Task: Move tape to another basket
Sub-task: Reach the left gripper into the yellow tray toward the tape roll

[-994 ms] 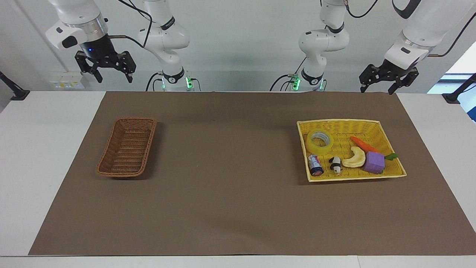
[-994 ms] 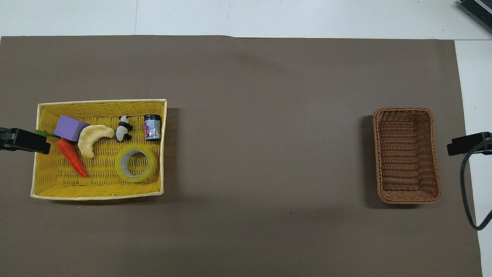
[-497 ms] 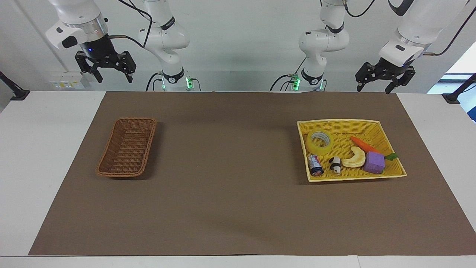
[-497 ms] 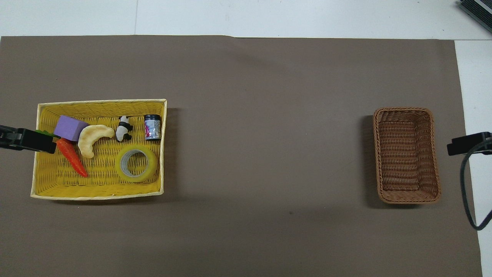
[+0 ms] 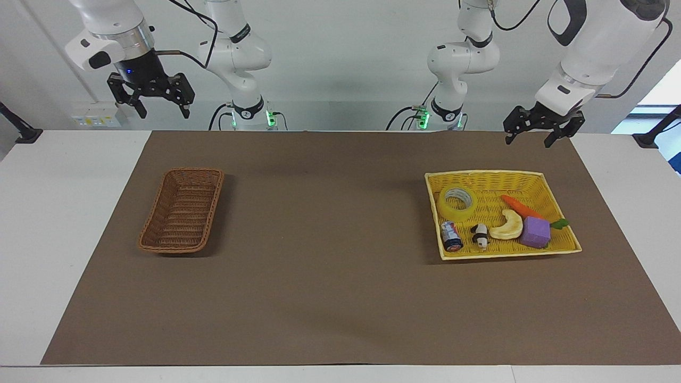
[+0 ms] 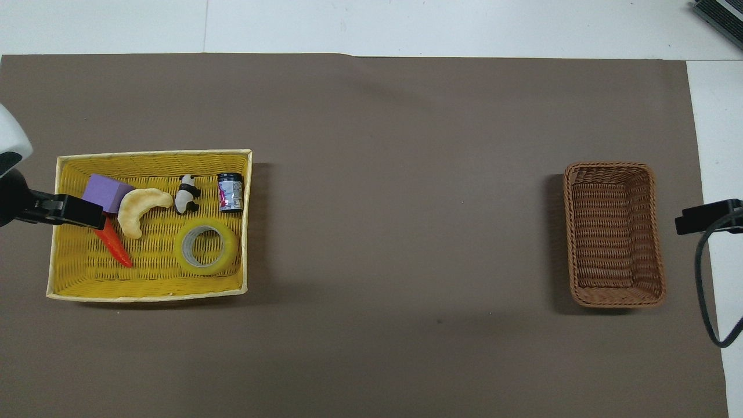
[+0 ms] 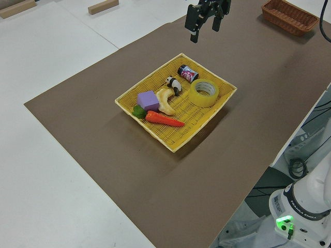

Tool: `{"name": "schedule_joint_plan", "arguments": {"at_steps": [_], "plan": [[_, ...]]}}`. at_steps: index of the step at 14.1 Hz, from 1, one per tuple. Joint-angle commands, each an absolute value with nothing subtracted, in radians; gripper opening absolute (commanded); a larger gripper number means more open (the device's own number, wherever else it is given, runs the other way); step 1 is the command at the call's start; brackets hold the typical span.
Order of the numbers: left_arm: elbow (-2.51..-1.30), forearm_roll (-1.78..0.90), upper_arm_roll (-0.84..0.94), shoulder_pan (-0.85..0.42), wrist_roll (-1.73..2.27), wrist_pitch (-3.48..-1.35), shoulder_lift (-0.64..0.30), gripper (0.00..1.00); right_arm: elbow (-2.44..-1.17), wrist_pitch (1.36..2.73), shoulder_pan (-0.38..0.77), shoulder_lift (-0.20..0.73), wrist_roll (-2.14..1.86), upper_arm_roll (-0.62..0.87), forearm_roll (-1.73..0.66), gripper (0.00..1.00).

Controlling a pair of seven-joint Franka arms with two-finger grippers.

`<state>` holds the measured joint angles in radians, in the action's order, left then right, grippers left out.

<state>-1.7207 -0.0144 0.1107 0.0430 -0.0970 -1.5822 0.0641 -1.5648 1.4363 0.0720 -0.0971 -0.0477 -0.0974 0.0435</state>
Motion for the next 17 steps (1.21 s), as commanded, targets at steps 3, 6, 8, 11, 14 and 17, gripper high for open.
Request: {"name": "schedule_joint_plan", "arguments": {"at_steps": [3, 6, 8, 11, 14, 17], "plan": [[-1.887, -0.021, 0.106, 0.028, -0.051, -1.747, 0.091, 1.0, -1.578, 1.436, 0.058, -0.114, -0.072, -0.091, 0.037, 1.0], [-1.979, -0.023, 0.106, 0.028, -0.043, -1.822, 0.087, 1.0, -1.578, 1.436, 0.06, -0.114, -0.072, -0.091, 0.035, 1.0], [-2.037, -0.023, 0.107, 0.026, -0.029, -1.879, 0.089, 1.0, -1.578, 1.436, 0.058, -0.114, -0.072, -0.091, 0.035, 1.0], [-2.085, -0.023, 0.107, 0.026, -0.025, -1.925, 0.081, 1.0, -1.578, 1.436, 0.06, -0.114, -0.072, -0.091, 0.037, 1.0], [-2.161, -0.023, 0.107, 0.003, 0.003, -2.023, 0.068, 1.0, -1.578, 1.436, 0.058, -0.114, -0.072, -0.091, 0.035, 1.0], [-2.242, -0.023, 0.107, -0.015, 0.035, -2.136, 0.041, 1.0, -1.578, 1.436, 0.06, -0.114, -0.072, -0.091, 0.037, 1.0]]}}
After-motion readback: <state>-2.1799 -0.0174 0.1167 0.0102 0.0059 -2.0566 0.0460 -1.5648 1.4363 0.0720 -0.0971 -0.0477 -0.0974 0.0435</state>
